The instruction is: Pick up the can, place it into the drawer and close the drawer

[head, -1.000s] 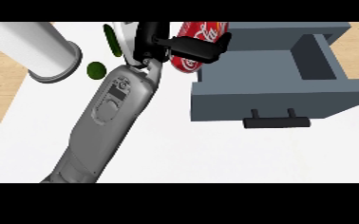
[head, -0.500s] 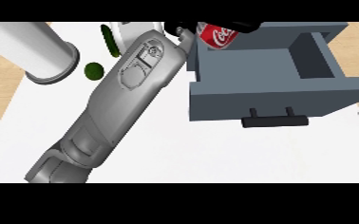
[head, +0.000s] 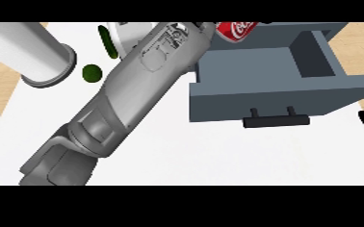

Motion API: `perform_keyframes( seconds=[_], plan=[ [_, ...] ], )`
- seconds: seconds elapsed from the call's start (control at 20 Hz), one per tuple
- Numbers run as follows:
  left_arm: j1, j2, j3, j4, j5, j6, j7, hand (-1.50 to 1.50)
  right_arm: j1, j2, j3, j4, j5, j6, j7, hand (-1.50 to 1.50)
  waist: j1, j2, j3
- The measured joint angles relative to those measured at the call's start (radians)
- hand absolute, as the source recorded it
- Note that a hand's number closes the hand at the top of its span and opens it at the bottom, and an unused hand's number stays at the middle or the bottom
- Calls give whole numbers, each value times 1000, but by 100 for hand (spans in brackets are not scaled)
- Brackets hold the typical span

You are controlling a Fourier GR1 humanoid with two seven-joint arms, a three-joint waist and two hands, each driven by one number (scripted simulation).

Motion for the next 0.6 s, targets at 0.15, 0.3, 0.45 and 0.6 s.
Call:
perform_keyframes(
  seconds=[0.15,0.3,0.45,0.6],
  plan=[
    [-32,0,-7,64,28,-14,-34,150,-25,-11,-11,9,-10,-3,14,-150,0,1,0],
    [-50,0,-40,112,64,-6,-61,150,-42,-3,0,27,5,-10,3,-150,-8,3,0],
    [-72,0,-64,163,101,-1,-74,150,-49,-12,-5,20,-3,-7,20,-150,-21,6,1],
    [-69,0,-107,187,132,12,-95,150,-57,-20,-10,40,-9,4,4,-150,-26,7,1]
  ],
)
